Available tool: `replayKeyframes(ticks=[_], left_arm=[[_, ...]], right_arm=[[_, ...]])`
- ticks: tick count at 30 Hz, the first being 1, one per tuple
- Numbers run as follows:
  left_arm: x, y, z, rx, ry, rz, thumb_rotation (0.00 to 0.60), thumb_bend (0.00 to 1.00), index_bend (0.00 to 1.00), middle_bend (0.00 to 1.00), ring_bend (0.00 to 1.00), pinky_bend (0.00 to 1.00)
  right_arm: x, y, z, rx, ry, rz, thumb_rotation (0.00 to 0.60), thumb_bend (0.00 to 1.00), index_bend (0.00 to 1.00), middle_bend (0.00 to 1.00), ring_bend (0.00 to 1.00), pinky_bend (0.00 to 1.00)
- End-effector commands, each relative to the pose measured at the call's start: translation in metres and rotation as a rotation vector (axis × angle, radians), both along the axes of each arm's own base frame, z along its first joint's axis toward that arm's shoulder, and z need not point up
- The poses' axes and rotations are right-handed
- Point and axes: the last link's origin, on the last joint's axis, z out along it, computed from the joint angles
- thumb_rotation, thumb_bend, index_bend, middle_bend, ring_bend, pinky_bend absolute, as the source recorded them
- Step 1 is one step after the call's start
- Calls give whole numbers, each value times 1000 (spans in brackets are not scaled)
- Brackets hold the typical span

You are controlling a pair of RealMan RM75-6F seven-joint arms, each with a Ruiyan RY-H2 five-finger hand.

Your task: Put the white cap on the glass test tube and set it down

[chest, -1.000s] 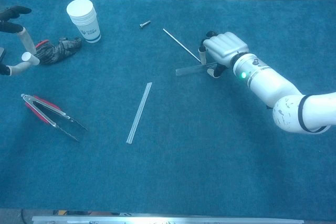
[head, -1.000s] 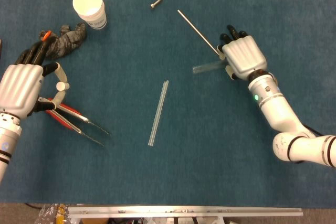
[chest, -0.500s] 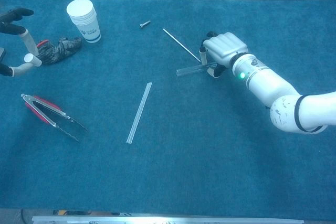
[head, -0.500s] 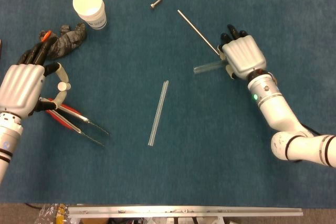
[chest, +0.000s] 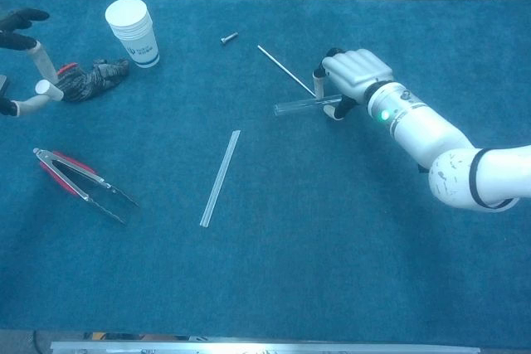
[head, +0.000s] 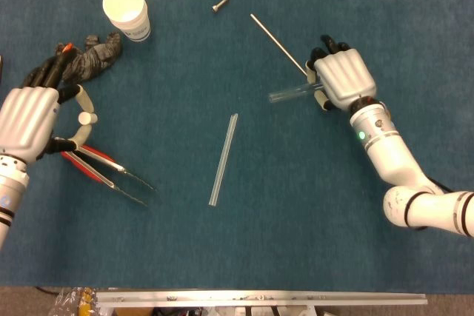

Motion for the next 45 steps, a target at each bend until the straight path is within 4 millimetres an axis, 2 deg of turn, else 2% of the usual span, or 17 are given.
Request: replayKeyframes(ticks=[1, 14, 25, 38, 45], left_arm=[[1, 3, 7, 5, -13, 7, 600, 329, 506, 10, 0, 17], [18, 16, 38, 25, -103, 16, 600, 330, 506, 12, 0, 17], [31, 23, 46, 10, -205, 47, 600, 330, 506, 13, 0, 19], [42, 26, 56, 10, -268, 75, 600, 330, 505, 13, 0, 19], [45, 28, 61, 15, -295, 86, 600, 330, 504, 13, 0, 19]], right_arm=[[8, 1, 8, 0, -84, -6, 600, 338, 673, 318, 104, 226], [61, 5, 16, 79, -339, -53, 600, 337, 681, 324, 115, 234], [96, 10, 19, 135, -472, -71, 600, 336, 681, 325, 116, 238], [128, 17, 10, 196, -655, -167, 600, 335, 681, 325, 124, 241], [142, 19, 0, 225, -685, -198, 600, 335, 681, 325, 126, 243]])
